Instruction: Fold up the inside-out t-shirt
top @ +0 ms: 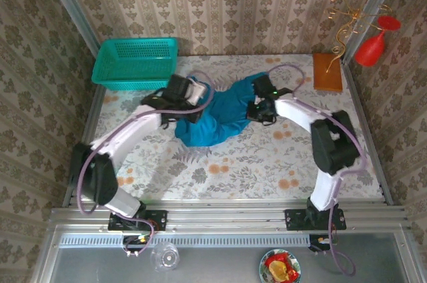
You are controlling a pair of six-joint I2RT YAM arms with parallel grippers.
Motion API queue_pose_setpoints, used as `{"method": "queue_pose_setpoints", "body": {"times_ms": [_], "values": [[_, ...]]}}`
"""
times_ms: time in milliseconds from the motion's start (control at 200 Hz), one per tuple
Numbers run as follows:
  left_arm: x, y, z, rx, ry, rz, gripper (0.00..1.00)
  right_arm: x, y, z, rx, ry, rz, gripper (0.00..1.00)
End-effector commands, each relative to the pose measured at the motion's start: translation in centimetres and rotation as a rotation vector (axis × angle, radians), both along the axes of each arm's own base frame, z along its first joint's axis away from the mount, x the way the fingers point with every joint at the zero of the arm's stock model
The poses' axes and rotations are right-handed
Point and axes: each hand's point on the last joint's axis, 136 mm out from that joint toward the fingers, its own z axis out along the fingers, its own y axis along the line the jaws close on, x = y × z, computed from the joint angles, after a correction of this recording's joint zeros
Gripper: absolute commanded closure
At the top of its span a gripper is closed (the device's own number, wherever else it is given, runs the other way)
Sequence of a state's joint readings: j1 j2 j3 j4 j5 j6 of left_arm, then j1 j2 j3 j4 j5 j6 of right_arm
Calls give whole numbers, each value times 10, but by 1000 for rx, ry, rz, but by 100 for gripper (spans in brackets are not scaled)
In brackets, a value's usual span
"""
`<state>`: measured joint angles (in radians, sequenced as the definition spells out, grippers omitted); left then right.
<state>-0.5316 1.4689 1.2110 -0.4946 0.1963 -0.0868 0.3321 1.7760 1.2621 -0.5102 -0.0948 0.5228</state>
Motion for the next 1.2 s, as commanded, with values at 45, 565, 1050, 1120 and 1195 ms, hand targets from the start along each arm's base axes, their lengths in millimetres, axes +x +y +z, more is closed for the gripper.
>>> {"method": "queue_pose_setpoints", "body": {"times_ms": [45,565,1050,1120,1195], "values": [[-17,32,20,-220,40,68,97,-37,-61,36,-87,-53,-78,100],[-98,125,-107,-122,243,419,65,-121,-129,-16,-173,71,-224,100],[-121,89,-127,148,252,446,55,-125,-127,-3,-186,49,-204,100],[-124,83,-137,184,278,439,54,-126,-127,-2,-189,49,-204,100],[-124,78,-145,240,284,422,53,-126,-127,-1,-190,48,-202,100]]}}
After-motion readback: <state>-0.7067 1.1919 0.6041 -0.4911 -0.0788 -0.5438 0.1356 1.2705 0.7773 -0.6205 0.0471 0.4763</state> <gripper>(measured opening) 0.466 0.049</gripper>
